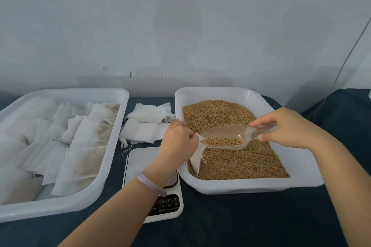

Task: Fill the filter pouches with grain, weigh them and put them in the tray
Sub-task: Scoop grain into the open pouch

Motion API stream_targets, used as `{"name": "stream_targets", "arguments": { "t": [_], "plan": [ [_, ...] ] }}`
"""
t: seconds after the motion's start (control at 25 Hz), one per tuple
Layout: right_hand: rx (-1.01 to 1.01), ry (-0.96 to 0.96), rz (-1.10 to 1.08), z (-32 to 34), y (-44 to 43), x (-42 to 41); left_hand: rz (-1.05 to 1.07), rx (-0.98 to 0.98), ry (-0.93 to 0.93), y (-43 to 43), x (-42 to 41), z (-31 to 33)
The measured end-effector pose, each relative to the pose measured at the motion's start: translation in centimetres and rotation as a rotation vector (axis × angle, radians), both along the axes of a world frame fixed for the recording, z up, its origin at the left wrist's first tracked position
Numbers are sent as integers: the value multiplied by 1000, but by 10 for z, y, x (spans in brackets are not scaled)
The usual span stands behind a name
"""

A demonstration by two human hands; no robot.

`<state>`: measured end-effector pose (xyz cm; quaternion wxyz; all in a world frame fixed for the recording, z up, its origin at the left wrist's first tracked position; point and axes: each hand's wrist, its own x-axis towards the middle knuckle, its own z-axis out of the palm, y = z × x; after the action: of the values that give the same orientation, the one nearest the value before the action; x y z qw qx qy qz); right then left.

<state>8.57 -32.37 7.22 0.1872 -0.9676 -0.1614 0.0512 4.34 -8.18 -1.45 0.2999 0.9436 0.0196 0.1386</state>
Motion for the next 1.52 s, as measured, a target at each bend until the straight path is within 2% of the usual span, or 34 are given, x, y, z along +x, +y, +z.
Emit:
{"name": "stream_targets", "arguments": {
  "t": [0.12,0.24,0.64,0.92,1.08,1.32,1.44,1.52],
  "plan": [
    [-7,-3,-6,-2,-5,-1,68,105,17,-3,4,7],
    [-57,-31,-25,-2,-9,-2,28,162,63,-10,11,11],
    [-258,-155,3,9,16,-2,-108,95,56,-9,18,2],
    [-404,-329,62,19,36,-5,-100,77,44,-10,21,-2],
    [-440,-363,84,20,40,-7,-89,64,30,-10,21,-3],
    [-376,-280,49,17,32,-4,-80,57,26,-10,19,-2],
    [-280,-143,39,4,17,1,-90,40,24,-9,17,0],
    [-134,14,33,-12,4,5,-102,-11,17,-8,15,1]
  ]
}}
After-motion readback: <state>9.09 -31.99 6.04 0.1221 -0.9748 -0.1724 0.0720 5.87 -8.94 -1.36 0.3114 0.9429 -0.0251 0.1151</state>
